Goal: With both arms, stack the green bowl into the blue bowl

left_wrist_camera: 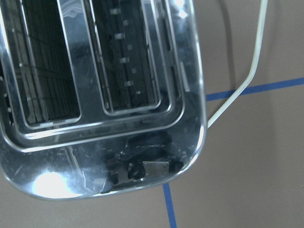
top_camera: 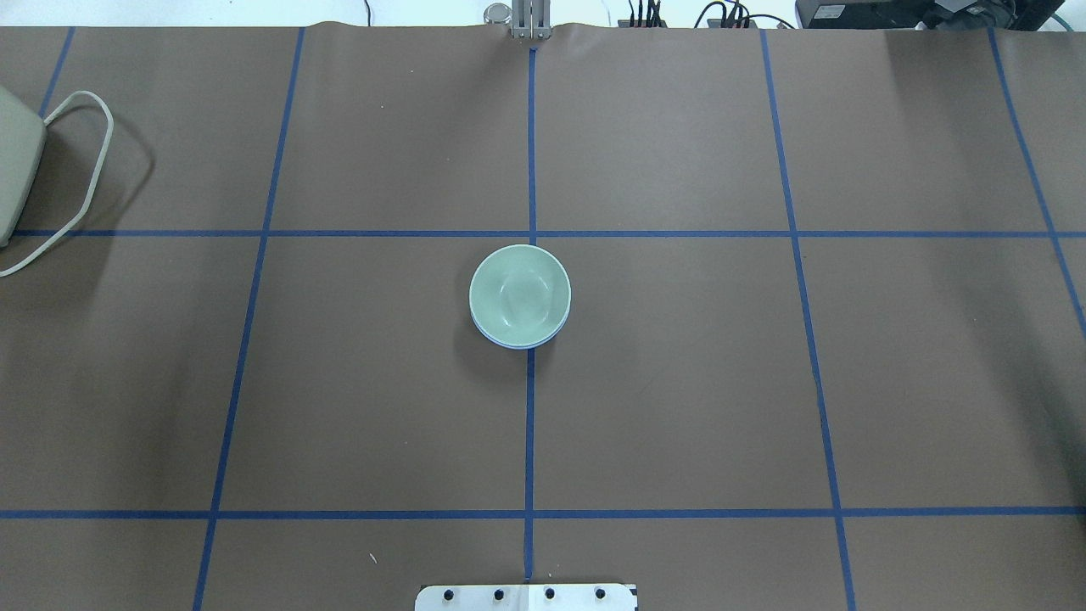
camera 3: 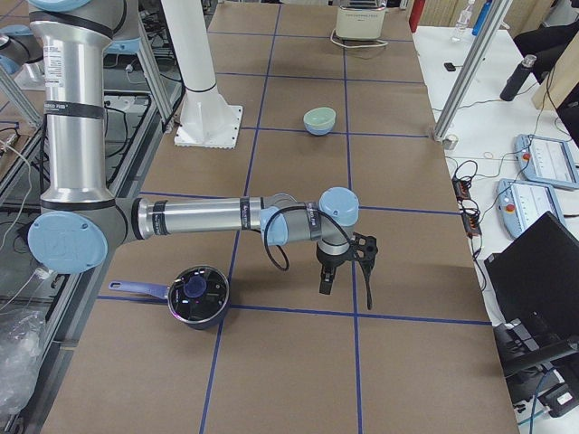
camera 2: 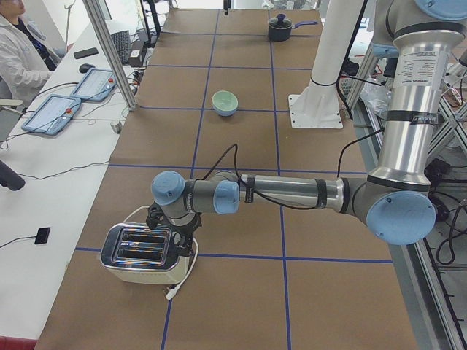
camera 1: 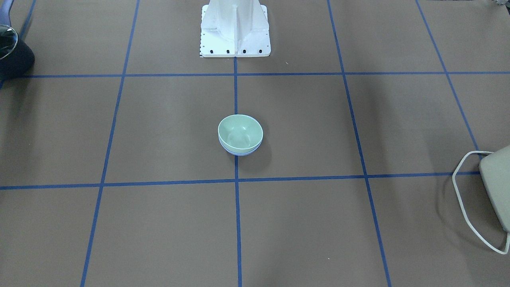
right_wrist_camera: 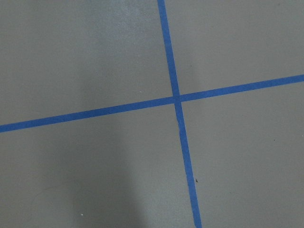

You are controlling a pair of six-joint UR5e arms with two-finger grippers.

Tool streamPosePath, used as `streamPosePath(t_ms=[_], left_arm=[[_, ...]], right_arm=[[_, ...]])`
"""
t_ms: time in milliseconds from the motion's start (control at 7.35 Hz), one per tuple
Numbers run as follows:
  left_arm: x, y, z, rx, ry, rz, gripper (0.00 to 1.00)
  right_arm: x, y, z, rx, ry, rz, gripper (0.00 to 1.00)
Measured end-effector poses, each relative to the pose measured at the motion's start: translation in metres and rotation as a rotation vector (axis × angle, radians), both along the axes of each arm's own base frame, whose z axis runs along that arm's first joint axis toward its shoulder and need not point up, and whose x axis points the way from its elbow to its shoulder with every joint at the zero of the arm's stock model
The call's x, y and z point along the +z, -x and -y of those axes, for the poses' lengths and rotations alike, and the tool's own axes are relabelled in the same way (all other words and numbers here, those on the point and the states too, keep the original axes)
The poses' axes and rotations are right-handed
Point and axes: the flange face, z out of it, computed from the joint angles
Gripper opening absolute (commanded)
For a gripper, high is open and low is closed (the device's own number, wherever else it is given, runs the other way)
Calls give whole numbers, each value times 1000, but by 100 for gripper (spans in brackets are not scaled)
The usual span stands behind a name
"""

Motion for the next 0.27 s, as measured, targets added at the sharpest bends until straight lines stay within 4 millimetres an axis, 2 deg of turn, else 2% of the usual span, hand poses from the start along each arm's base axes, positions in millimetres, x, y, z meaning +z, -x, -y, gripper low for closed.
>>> streamPosePath(t_ms=[272], left_arm=[[1, 0, 0, -1, 1, 0, 100]], right_arm=[[-3, 0, 2, 0, -7, 2, 100]])
